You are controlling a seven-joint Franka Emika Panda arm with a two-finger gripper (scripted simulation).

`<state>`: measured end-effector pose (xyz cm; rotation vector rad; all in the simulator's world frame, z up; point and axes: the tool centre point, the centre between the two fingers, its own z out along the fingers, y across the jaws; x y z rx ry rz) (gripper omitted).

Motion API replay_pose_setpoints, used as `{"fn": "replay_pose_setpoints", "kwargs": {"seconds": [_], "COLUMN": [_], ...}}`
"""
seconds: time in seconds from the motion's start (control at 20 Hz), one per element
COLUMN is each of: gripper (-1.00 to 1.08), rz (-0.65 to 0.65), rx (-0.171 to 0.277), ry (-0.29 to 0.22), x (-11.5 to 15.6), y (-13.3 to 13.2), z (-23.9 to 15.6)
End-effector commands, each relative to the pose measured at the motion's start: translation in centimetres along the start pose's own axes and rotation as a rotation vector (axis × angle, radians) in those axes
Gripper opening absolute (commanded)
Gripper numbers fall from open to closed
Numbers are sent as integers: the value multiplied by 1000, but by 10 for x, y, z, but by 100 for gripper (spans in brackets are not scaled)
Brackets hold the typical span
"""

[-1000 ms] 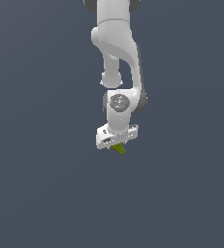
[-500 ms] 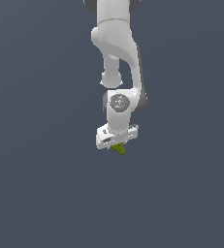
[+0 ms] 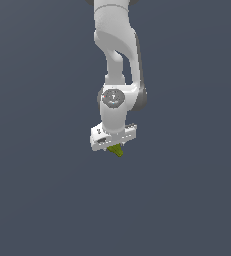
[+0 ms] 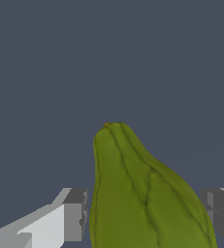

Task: Pick up the object and move it to a goal position.

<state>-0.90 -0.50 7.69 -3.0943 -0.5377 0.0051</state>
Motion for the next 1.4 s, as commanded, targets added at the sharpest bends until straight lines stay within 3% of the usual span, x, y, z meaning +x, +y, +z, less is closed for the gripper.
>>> {"fn": "replay_pose_setpoints", "kwargs": {"seconds": [0.0, 0.75, 1.35], "gripper": [-100, -100, -100], "rz": [1, 1, 1], "rx": [-1, 0, -1], "ry": [3, 4, 3], "x": [-3, -25, -28], "y": [16, 128, 158], "z": [-20, -149, -182]}}
